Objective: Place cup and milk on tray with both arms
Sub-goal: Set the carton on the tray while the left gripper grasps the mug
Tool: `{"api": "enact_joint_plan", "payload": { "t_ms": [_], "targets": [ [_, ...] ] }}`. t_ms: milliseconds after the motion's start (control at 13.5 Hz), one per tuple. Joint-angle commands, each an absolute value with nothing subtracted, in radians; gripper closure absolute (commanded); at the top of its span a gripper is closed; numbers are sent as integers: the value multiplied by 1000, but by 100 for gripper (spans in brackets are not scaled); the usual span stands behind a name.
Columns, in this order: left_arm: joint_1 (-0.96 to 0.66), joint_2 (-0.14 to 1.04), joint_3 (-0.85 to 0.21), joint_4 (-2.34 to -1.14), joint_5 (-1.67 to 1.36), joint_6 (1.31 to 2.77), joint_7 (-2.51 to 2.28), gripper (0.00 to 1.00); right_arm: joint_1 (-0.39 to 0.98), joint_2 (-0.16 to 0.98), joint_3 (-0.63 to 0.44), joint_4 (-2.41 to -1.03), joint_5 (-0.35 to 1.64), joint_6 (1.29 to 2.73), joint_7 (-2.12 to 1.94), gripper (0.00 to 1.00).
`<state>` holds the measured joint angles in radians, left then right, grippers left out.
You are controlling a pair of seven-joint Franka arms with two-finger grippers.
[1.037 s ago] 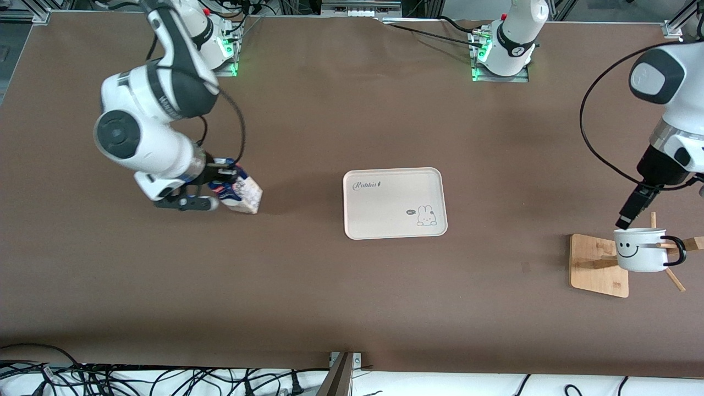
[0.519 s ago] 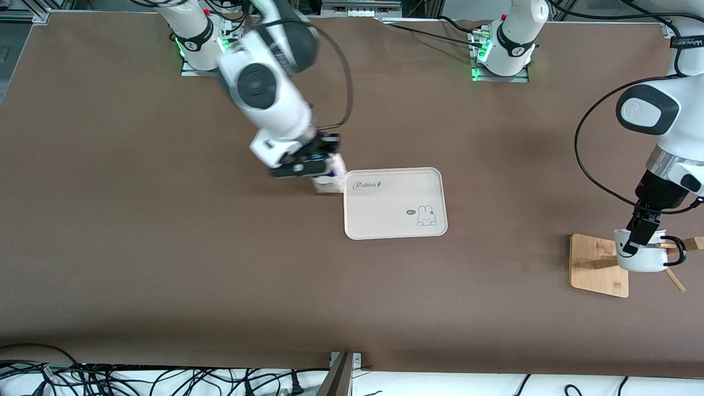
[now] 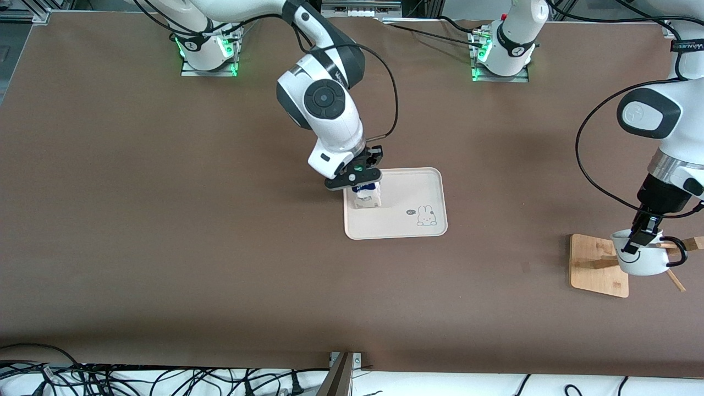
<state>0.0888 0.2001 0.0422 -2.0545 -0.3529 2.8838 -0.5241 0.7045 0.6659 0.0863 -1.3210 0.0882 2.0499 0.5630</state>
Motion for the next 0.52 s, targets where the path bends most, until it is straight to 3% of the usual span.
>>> {"api": "enact_joint_plan", "payload": {
  "t_ms": [0,222,444],
  "targets": [
    [91,206,38,-2037,-379,2888,-495,90,718,690,81,-1282,52,2008,549,56],
    [87,204,38,-2030,-377,2887,-497,100,724,712,80,-1282,51,2019,554,56],
    [86,201,26,-2023,-367,2882,-499,100,724,730,80,-1281,51,2032,560,50]
  ]
}}
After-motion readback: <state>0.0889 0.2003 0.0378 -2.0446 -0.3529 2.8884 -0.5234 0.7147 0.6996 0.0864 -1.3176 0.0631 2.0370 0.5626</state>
